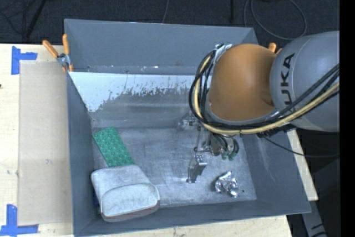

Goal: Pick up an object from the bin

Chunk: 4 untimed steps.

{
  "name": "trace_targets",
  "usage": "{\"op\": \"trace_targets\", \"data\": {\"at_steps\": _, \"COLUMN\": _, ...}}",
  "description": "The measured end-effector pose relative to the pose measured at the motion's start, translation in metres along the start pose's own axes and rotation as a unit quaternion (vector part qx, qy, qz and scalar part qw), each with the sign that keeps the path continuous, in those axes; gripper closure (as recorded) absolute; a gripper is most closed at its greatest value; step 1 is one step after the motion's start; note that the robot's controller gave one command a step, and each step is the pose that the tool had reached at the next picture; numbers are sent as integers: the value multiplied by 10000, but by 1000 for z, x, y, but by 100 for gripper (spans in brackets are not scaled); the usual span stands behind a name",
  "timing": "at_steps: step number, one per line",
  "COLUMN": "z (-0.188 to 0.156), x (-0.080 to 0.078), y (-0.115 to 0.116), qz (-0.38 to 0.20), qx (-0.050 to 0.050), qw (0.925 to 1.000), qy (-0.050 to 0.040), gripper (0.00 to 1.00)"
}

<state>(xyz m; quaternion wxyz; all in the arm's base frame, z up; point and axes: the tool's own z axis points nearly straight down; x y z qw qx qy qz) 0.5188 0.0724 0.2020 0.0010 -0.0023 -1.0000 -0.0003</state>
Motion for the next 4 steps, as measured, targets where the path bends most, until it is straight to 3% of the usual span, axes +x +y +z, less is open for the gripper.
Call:
{"op": "trace_targets", "data": {"at_steps": 1, "z": 124, "x": 30, "y": -74, "qz": 483, "qx": 2, "qw": 9988, "qy": -15, "gripper": 0}}
{"op": "trace_targets", "data": {"at_steps": 2, "z": 104, "x": 45, "y": -141, "qz": 1113, "qx": 3, "qw": 9938, "qy": -42, "gripper": 0}}
{"op": "trace_targets", "data": {"at_steps": 3, "z": 105, "x": 47, "y": -141, "qz": 1119, "qx": -1, "qw": 9937, "qy": -8, "gripper": 100}}
{"op": "trace_targets", "data": {"at_steps": 4, "z": -11, "x": 40, "y": -138, "qz": 876, "qx": 2, "qw": 9961, "qy": -50, "gripper": 100}}
